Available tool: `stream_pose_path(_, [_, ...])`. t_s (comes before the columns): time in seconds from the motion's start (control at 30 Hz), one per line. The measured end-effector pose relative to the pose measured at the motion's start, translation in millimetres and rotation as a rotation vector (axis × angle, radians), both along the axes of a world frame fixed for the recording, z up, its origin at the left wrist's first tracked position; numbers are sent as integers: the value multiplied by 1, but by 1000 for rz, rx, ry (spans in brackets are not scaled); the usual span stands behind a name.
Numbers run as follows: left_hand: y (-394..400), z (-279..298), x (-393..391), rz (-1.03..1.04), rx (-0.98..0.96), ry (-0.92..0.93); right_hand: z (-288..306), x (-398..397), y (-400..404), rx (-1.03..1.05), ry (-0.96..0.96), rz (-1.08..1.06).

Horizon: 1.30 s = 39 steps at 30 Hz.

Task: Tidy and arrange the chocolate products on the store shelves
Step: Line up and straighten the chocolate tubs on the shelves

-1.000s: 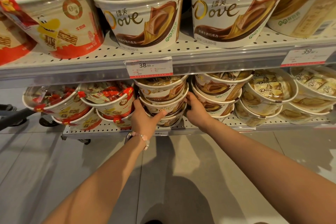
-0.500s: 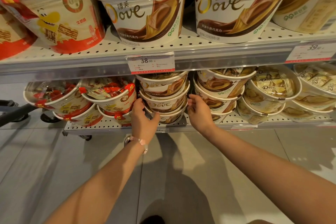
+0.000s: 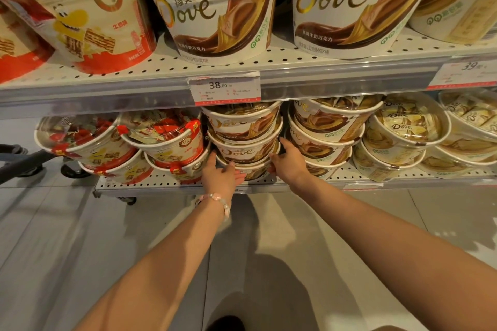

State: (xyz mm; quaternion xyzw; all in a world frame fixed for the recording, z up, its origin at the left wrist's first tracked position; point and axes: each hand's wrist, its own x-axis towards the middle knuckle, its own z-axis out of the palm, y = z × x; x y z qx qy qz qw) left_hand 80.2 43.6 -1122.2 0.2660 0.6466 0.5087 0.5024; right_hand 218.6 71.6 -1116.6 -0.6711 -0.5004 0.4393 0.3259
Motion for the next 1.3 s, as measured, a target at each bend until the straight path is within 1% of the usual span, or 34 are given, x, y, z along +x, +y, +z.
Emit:
stream_pose_path(0.1, [3, -1, -3, -10, 1, -18, 0, -3, -2, -11, 33, -40])
stream_pose_path(0.2, [5, -2, -8, -38, -12, 2, -1, -6, -4, -35, 68, -78])
stream_pose_path(0.33, [8, 0, -14, -98, -33, 36, 1, -5, -5, -67, 69, -64])
stream_pose_path(0.4, [7, 1, -17, -142, -49, 91, 6, -3, -8, -71, 52, -34])
stream_pose_path(0.43, [6, 2, -19, -171, -43, 178, 11, 0, -12, -52, 5, -8])
stream_pose_path(0.47, [4, 6, -21, -198, -24, 315, 15, 2, -18, -18, -56, 19])
stream_pose_path(0.53, [-7, 16, -22, -211, 71, 590, 23, 6, -34, 126, -140, 60])
stream_pose_path(0.57, [-14, 22, -21, -190, 145, 687, 28, 7, -43, 222, -152, 74])
stream_pose_path(0.63, [-26, 35, -17, -122, 292, 816, 35, 6, -54, 370, -131, 106])
stream_pose_path(0.73, [-31, 50, -10, -81, 450, 923, 40, 0, -47, 431, 7, 112])
stream_pose_path(0.8, [-26, 56, -6, -92, 496, 941, 42, -5, -36, 429, 26, 78])
stream_pose_path(0.9, [-14, 61, -1, -121, 421, 887, 43, -8, -23, 417, -5, 73])
stream_pose_path(1.0, [-5, 58, -5, -161, 408, 806, 41, -11, -13, 378, -37, 105])
stream_pose_path(1.07, [-3, 58, -7, -176, 407, 755, 41, -12, -12, 353, -15, 116])
stream_pose_path(1.17, [1, 59, -8, -190, 408, 751, 42, -14, -16, 368, 46, 102])
stream_pose_path(1.3, [6, 57, -17, -261, 376, 695, 40, -16, -18, 405, 44, 98])
